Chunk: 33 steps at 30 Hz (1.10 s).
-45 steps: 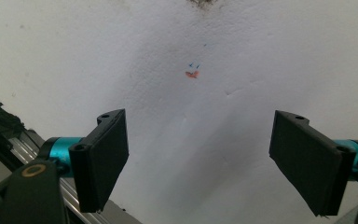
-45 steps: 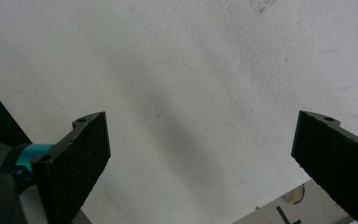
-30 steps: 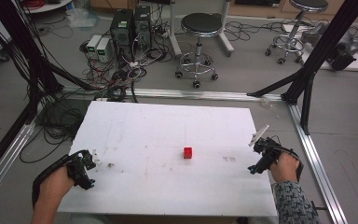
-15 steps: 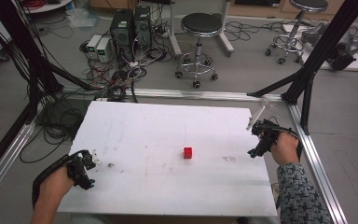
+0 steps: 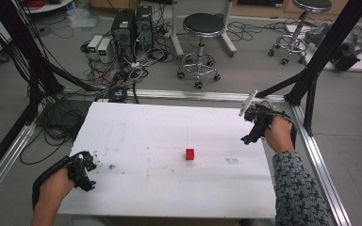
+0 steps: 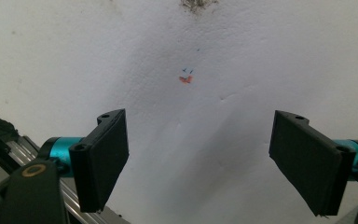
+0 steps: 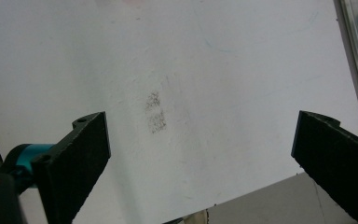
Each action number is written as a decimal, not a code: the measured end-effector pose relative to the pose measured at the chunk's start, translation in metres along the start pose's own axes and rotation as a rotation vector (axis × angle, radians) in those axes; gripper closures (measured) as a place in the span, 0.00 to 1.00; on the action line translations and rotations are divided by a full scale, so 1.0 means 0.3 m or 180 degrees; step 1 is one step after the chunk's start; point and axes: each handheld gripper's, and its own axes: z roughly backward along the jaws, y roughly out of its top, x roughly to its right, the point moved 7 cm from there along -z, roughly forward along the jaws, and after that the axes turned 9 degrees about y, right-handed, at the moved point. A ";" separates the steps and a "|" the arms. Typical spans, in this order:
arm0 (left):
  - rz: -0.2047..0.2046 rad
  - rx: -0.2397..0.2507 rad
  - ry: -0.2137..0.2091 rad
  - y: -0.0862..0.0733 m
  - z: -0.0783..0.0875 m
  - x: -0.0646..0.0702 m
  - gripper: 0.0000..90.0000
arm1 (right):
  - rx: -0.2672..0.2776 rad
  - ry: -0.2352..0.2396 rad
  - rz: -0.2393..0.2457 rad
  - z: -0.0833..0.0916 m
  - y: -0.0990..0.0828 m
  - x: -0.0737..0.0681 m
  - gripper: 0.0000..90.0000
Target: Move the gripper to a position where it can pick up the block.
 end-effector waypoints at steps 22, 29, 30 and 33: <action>-0.0015 0.0033 0.0003 0.006 -0.001 0.002 0.22 | -0.0466 0.0257 0.0561 -0.305 0.272 -0.028 0.04; -0.0021 0.0036 -0.0010 0.010 -0.007 0.008 0.22 | -0.0519 0.0270 0.0687 -0.368 0.302 -0.043 0.04; -0.0014 0.0035 -0.0015 0.010 -0.008 0.008 0.22 | -0.0519 0.0290 0.0702 -0.379 0.307 -0.047 0.04; -0.0007 0.0033 -0.0014 0.009 -0.011 0.008 0.22 | -0.0535 0.0316 0.0762 -0.411 0.322 -0.058 0.04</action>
